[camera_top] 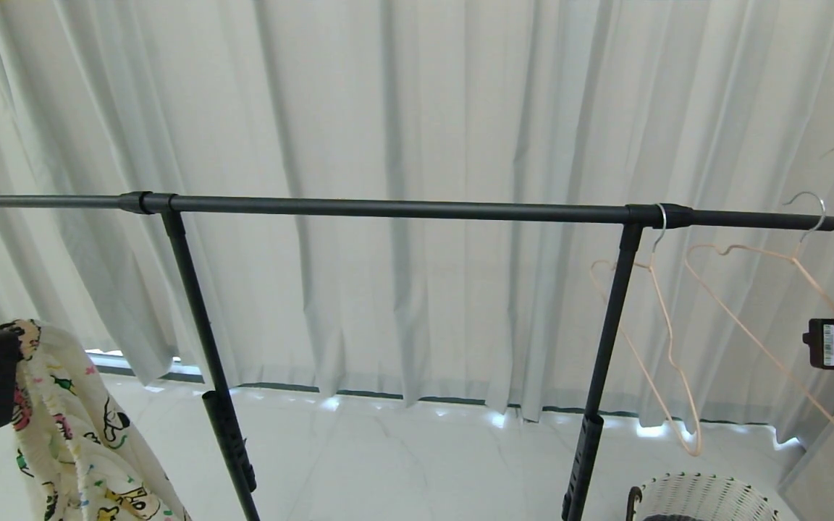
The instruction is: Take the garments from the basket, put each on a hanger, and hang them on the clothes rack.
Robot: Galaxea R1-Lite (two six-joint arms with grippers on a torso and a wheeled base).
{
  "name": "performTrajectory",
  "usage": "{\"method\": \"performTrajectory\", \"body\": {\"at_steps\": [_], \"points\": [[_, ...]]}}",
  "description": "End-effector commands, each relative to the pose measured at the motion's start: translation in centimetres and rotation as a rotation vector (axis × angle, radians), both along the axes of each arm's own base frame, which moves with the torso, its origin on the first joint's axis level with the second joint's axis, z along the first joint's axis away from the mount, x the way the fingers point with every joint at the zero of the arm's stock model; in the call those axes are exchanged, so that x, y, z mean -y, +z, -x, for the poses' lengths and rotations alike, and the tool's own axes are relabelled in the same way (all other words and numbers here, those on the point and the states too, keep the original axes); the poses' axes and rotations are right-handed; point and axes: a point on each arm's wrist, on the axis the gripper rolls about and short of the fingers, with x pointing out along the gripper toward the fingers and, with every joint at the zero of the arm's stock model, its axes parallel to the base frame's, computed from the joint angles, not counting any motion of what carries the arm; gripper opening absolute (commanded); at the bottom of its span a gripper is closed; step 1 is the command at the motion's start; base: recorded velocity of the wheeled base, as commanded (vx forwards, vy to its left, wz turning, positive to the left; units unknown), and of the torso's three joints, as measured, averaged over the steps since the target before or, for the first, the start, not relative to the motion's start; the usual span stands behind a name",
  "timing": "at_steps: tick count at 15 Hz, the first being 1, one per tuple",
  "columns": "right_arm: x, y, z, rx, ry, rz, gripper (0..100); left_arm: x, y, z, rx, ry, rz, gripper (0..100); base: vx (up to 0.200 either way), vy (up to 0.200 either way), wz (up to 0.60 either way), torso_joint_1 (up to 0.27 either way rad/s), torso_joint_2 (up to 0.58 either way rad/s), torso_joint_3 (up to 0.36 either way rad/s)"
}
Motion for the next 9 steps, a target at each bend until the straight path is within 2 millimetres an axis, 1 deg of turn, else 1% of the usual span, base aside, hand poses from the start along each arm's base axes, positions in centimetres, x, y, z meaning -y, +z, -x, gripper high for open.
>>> {"method": "performTrajectory", "body": {"at_steps": [1,2,6,9], "points": [[-0.2,0.4,2.3,0.029,0.003,0.005,0,0.0,0.0,0.0,0.001,0.0,-0.001,0,0.0,0.0,0.0,0.0,0.0,0.0],[-0.3,0.4,2.8,0.033,0.003,0.007,0,0.0,0.0,0.0,0.001,0.001,0.0,0,0.0,0.0,0.0,0.0,0.0,0.0],[-0.5,0.3,4.6,0.042,0.006,0.01,0,0.0,0.1,0.1,0.006,0.001,0.002,0,-0.2,0.0,0.0,0.008,0.0,0.002],[-0.9,0.1,5.3,0.045,0.023,0.01,0,0.0,0.0,0.1,0.004,0.001,0.001,0,-0.2,0.0,0.0,-0.006,0.0,0.007]]}}
